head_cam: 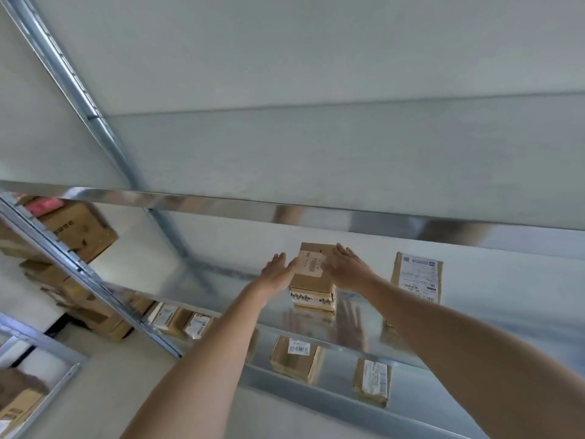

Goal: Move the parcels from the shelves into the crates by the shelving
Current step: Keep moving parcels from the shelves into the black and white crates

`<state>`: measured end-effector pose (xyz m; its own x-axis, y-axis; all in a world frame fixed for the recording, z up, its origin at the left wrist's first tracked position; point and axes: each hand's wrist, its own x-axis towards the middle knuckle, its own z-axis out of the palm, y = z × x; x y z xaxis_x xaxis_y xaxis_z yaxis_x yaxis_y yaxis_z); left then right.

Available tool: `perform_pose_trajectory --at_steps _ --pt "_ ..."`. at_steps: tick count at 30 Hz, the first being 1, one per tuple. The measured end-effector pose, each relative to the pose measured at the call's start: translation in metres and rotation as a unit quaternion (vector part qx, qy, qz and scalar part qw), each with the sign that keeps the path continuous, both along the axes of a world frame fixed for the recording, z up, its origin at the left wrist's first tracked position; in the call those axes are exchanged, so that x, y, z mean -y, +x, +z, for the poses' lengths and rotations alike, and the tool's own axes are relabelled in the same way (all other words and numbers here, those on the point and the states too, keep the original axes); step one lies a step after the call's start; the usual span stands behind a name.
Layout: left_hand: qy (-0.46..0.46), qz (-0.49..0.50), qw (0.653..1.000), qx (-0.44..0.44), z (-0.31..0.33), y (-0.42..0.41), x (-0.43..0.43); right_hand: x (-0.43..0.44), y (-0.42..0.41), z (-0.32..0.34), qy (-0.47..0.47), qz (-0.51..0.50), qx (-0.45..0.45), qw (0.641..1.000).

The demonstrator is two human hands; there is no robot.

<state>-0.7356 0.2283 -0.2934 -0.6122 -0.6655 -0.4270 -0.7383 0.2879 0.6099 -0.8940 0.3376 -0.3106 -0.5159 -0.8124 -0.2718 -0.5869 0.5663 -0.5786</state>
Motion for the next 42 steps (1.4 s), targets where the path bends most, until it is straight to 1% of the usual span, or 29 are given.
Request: perform_pose_trajectory --at_steps 1,3,5,7,8,10,13,15,18,22,24,26,30,33,36,39,42 --pt "0.024 0.008 1.0 -0.014 -0.004 -0.004 0.007 0.003 -0.002 -0.002 -0.002 -0.023 0.023 0.999" --pt "0.065 0.021 0.997 -0.035 -0.009 -0.011 0.018 0.008 -0.002 -0.008 0.0 -0.017 0.036 0.999" --pt "0.108 0.033 0.992 -0.053 -0.013 -0.018 0.029 0.017 -0.001 -0.014 -0.041 -0.049 0.078 0.995" --pt "0.155 0.041 0.984 -0.074 -0.019 -0.022 0.038 0.025 0.001 -0.018 -0.09 -0.113 0.153 0.978" --pt "0.178 0.045 0.979 -0.088 -0.024 -0.025 0.043 0.028 0.002 -0.021 -0.105 -0.131 0.183 0.969" --pt "0.232 0.047 0.966 -0.104 -0.033 -0.031 0.051 0.03 0.006 -0.025 -0.129 -0.166 0.224 0.952" --pt "0.277 0.041 0.954 -0.111 -0.04 -0.035 0.047 0.03 0.015 -0.035 -0.132 -0.205 0.28 0.929" --pt "0.301 0.039 0.946 -0.118 -0.047 -0.034 0.045 0.034 0.017 -0.048 -0.145 -0.234 0.299 0.914" --pt "0.333 0.052 0.932 -0.135 -0.054 -0.033 0.045 0.034 0.029 -0.046 -0.184 -0.273 0.352 0.877" --pt "0.357 0.062 0.919 -0.158 -0.053 -0.037 0.043 0.035 0.033 -0.052 -0.237 -0.301 0.362 0.85" --pt "0.361 0.064 0.915 -0.168 -0.048 -0.04 0.043 0.036 0.034 -0.049 -0.246 -0.3 0.36 0.848" --pt "0.35 0.05 0.92 -0.172 -0.043 -0.043 0.045 0.036 0.035 -0.041 -0.259 -0.304 0.348 0.848" --pt "0.34 0.02 0.922 -0.186 -0.015 -0.048 0.045 0.031 0.033 -0.01 -0.275 -0.311 0.319 0.852" --pt "0.33 -0.018 0.923 -0.195 0.012 -0.049 0.036 0.019 0.031 0.012 -0.28 -0.333 0.308 0.846" --pt "0.315 -0.045 0.925 -0.209 0.032 -0.053 0.023 0.001 0.03 0.034 -0.307 -0.35 0.289 0.836" --pt "0.312 -0.062 0.923 -0.215 0.045 -0.056 0.007 -0.016 0.032 0.048 -0.311 -0.361 0.266 0.838" --pt "0.312 -0.08 0.922 -0.214 0.055 -0.058 -0.014 -0.038 0.034 0.055 -0.349 -0.36 0.256 0.826"
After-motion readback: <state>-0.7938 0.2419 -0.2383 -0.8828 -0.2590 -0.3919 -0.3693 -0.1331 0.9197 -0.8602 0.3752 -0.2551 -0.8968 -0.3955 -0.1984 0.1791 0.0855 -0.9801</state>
